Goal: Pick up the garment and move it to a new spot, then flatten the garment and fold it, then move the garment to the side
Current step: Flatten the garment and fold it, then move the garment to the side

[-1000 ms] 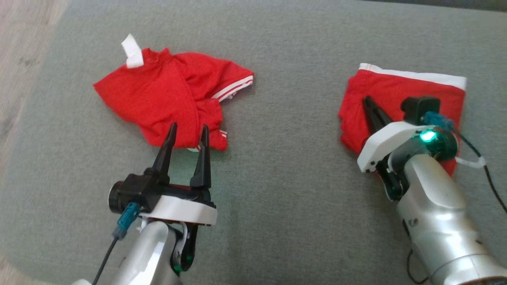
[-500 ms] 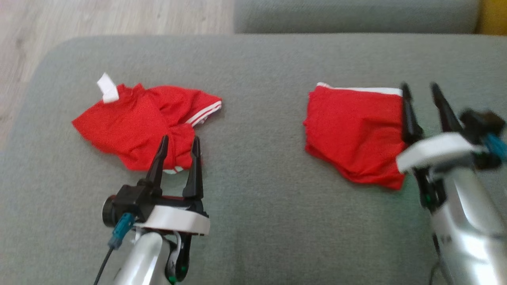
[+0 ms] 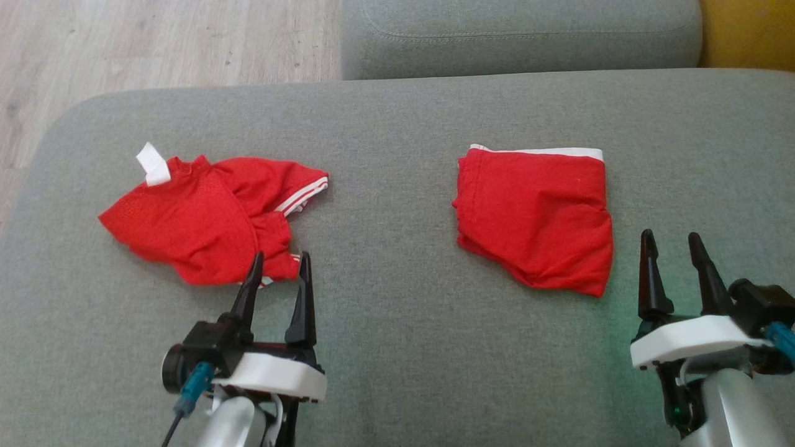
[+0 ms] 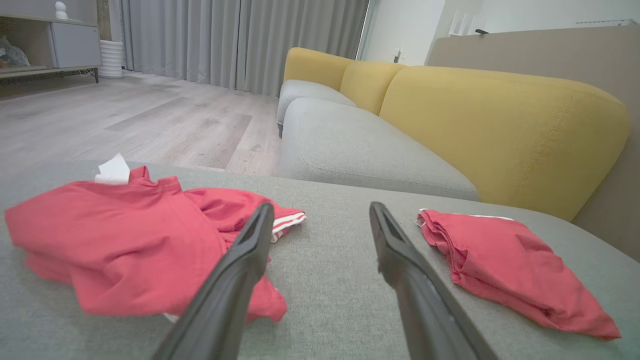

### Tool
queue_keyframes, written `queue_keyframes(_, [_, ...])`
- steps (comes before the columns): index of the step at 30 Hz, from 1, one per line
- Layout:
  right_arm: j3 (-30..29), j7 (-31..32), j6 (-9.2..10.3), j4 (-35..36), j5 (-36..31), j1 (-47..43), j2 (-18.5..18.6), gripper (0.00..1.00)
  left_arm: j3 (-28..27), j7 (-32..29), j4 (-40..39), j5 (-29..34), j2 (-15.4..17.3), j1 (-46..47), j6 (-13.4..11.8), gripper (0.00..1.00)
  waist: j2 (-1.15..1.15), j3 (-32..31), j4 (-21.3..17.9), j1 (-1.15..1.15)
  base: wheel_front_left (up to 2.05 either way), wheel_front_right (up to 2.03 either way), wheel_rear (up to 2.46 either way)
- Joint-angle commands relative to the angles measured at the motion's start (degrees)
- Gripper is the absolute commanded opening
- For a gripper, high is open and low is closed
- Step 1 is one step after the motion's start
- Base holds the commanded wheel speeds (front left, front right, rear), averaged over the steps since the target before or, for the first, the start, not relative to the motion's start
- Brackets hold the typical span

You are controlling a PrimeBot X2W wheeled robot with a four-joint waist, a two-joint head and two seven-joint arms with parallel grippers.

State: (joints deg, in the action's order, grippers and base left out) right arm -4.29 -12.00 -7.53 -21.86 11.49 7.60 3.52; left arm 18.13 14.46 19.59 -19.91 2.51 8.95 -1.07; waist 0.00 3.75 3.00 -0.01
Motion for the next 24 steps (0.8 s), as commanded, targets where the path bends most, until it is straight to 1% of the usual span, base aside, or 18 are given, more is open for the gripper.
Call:
queue_keyframes(1, [1.0, 0.1, 0.04, 2.5, -0.4, 1.2, -0.1, 1.00, -2.3, 0.5, -1.6, 0.5, 0.4, 1.5, 0.0, 1.00, 0.00, 0.1, 0.1, 0.01, 0.00, 0.00, 0.00])
queue_keyframes(7, [0.2, 1.7, 0.04, 5.2, -1.3, 1.4, -0.5, 1.00, -1.7, 0.5, -2.1, 1.7, 0.4, 2.3, 0.3, 1.00, 0.00, 1.9, 1.0, 0.01, 0.00, 0.00, 0.00])
queue_keyframes(11, [-0.5, 3.3, 0.04, 4.6, -1.6, 3.7, -0.6, 1.00, -1.2, 0.5, -2.4, 2.1, 0.4, 3.1, 0.6, 1.00, 0.00, 4.0, 1.8, 0.01, 0.00, 0.00, 0.00])
queue_keyframes(15, [-2.0, 6.4, 0.04, 1.4, -1.0, 6.8, -0.6, 1.00, -0.7, 0.5, -2.5, 2.2, 0.4, 4.1, 0.9, 1.00, 0.00, 6.0, 3.0, 0.01, 0.00, 0.00, 0.00])
queue_keyframes(24, [-4.9, 12.5, 0.04, -8.7, 3.5, 14.0, -0.6, 1.00, 0.0, 0.5, -2.3, 1.9, 0.4, 5.3, 1.1, 1.00, 0.00, 9.0, 5.8, 0.01, 0.00, 0.00, 0.00])
